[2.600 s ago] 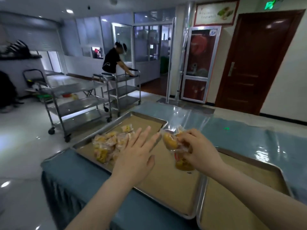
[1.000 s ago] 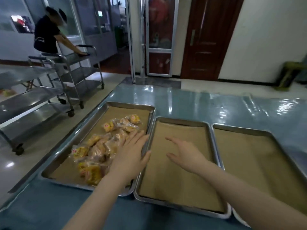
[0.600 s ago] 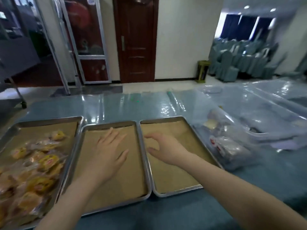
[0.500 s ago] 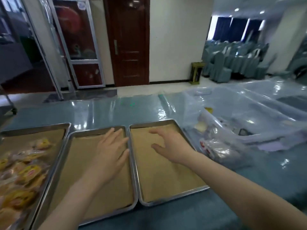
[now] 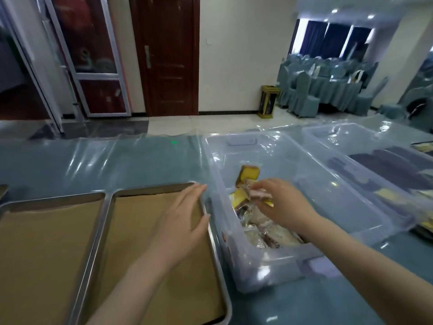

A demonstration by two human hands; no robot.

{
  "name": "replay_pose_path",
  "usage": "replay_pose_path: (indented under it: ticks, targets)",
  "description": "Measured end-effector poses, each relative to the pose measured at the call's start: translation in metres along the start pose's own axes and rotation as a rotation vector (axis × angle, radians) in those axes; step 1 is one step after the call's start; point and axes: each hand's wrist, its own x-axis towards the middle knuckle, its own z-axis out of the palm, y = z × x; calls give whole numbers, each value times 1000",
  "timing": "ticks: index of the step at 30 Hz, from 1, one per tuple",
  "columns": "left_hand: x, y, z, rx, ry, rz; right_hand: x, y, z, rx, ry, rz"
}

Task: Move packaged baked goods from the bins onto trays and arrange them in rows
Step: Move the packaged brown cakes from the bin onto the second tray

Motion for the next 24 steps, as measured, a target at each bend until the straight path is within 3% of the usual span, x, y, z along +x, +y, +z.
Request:
replay_pose_path:
  ticks: [3, 8, 10, 15, 18, 24]
  targets:
    - [19, 11, 19, -40, -46, -19, 8, 42, -3, -97, -84, 66]
    - [41, 25, 49, 1, -168, 78, 12, 68, 1, 32, -97, 236]
    - [47, 29, 61, 46, -181, 51, 12, 69, 9, -23, -180, 175]
    - [93, 42, 73, 137, -30, -149, 19, 72, 25, -109, -556, 25]
    - [113, 47, 86, 329, -166, -167, 32, 88, 26, -179, -747, 23]
    - [121, 32, 101, 624, -325, -19, 70, 116, 48, -323, -874, -125]
